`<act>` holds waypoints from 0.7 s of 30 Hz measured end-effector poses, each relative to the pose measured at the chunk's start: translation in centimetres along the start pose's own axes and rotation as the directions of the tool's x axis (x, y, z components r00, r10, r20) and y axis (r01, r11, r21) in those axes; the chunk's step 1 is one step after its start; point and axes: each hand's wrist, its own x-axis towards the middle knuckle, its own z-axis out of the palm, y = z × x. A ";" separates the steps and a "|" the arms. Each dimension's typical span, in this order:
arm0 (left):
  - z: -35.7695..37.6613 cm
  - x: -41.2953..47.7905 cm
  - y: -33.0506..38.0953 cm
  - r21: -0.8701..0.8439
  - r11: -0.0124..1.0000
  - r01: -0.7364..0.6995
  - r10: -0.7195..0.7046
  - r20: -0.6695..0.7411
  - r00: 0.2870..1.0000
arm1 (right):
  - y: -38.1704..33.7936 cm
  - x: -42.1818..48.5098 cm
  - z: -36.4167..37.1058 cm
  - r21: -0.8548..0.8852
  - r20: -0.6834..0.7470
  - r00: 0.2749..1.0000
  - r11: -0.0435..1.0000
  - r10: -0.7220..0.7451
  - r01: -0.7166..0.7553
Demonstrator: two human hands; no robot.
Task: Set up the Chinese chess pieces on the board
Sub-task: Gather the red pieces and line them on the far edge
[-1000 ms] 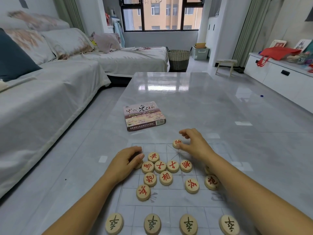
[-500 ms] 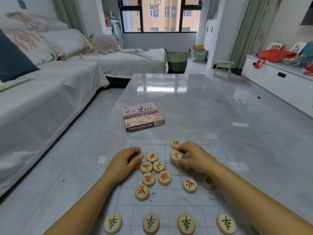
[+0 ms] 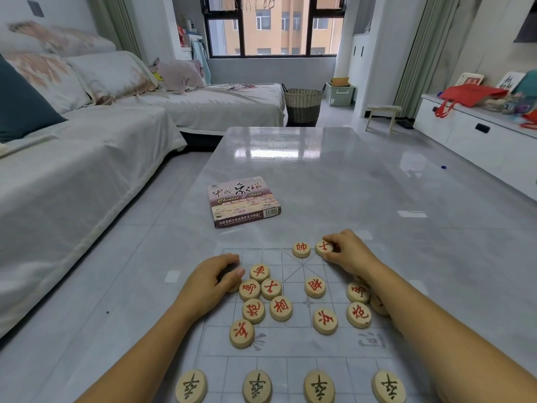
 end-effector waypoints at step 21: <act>-0.5 0.5 4.6 0.090 0.975 -0.202 0.164 0.319 0.933 | 0.0 0.2 -0.3 0.105 0.053 0.998 0.993 0.046 -0.052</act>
